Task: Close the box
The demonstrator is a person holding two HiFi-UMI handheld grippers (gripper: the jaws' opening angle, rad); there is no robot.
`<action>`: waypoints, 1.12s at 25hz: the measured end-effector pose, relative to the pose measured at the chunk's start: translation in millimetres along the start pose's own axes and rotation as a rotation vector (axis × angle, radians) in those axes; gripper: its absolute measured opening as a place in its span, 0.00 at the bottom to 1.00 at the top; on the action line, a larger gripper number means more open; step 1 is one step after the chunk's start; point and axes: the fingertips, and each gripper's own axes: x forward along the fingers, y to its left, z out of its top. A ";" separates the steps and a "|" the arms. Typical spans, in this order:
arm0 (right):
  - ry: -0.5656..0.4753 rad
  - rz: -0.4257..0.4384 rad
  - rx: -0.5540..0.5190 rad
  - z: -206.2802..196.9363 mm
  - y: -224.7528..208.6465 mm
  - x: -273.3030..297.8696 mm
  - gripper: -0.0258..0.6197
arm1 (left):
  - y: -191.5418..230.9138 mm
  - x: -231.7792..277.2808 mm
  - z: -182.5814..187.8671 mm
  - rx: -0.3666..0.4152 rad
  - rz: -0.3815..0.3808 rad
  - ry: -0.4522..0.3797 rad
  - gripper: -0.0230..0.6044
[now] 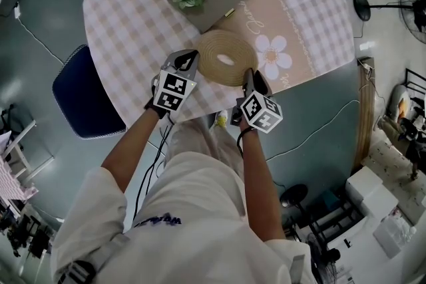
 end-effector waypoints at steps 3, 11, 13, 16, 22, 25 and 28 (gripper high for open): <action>0.031 -0.026 -0.076 -2.2 -1.1 3.1 0.19 | 0.2 -0.5 -0.1 -0.001 0.002 0.002 0.04; 0.047 -0.119 -0.403 1.0 1.1 4.6 0.26 | -9.1 -10.1 3.9 0.015 0.002 0.003 0.04; 0.034 -0.105 -0.380 5.1 1.6 0.6 0.24 | -12.1 -16.4 6.6 0.028 0.005 0.002 0.04; 0.002 -0.067 -0.335 12.6 1.5 -12.0 0.22 | -17.6 -26.8 13.0 0.050 0.011 -0.005 0.04; -0.074 0.005 -0.321 36.1 7.8 -53.1 0.17 | -36.2 -56.4 40.8 0.058 0.038 -0.059 0.04; -0.111 0.036 -0.342 50.0 12.7 -80.7 0.14 | -45.8 -73.8 56.2 0.044 0.067 -0.092 0.04; -0.144 0.071 -0.362 61.1 16.4 -112.9 0.10 | -62.4 -95.2 70.9 0.033 0.089 -0.132 0.04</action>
